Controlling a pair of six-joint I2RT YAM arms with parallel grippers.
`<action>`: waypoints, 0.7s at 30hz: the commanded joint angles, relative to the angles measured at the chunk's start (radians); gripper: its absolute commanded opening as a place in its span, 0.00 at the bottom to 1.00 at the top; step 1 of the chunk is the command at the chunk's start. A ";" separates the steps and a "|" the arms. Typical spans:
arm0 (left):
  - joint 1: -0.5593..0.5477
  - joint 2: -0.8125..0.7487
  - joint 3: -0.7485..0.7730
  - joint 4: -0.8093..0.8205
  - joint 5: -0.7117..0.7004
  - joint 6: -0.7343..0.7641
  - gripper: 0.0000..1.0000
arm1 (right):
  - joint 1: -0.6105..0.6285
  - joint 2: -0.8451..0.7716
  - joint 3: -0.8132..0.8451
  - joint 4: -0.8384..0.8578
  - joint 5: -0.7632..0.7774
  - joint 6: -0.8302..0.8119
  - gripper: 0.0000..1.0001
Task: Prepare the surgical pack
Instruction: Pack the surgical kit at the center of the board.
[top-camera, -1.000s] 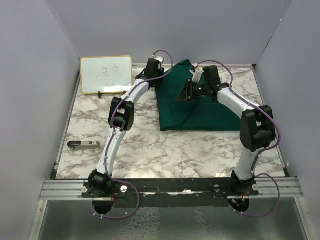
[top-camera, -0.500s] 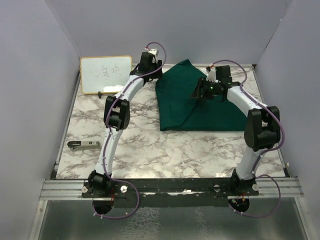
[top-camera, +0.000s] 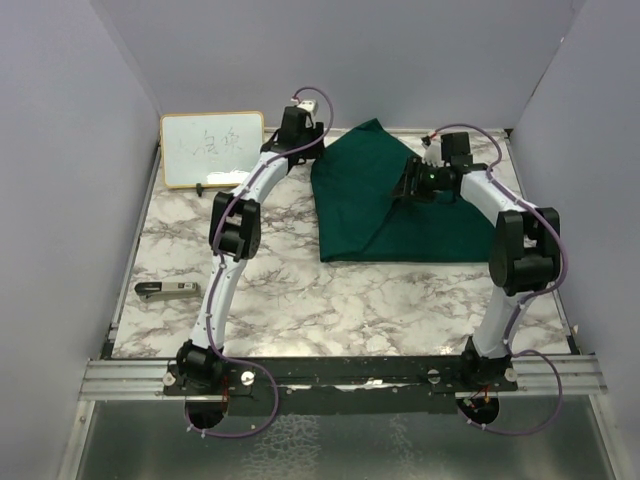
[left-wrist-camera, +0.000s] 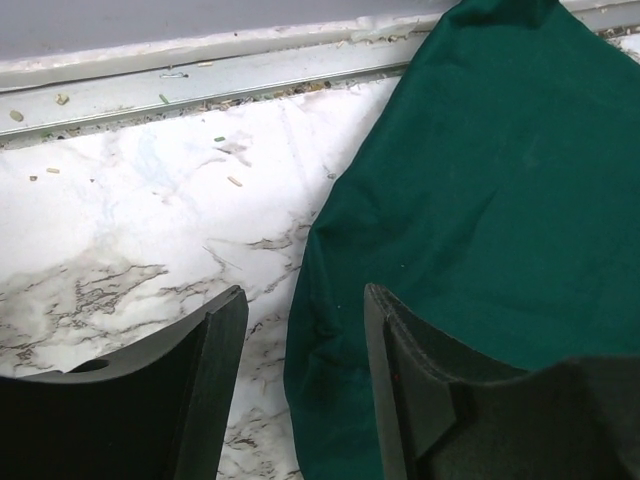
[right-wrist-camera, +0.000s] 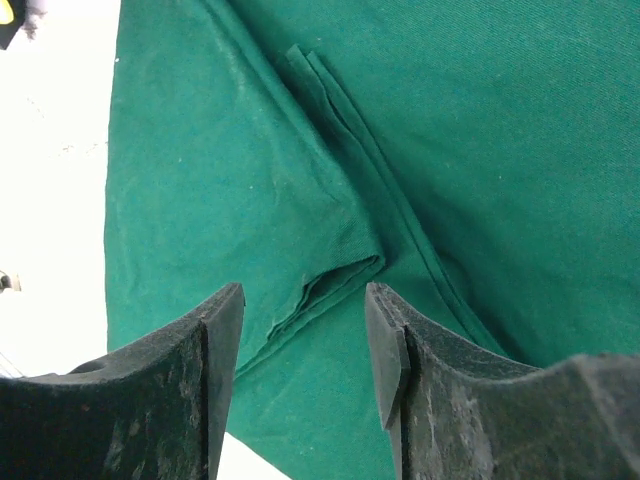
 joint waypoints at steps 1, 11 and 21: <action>-0.005 0.031 0.022 0.016 -0.020 0.035 0.55 | -0.016 0.046 0.037 0.012 -0.040 -0.014 0.55; -0.012 0.052 0.026 0.004 -0.046 0.057 0.55 | -0.017 0.124 0.094 0.028 -0.075 -0.014 0.54; -0.013 0.035 0.026 0.002 -0.051 0.055 0.57 | -0.017 0.094 0.072 0.046 -0.113 0.003 0.28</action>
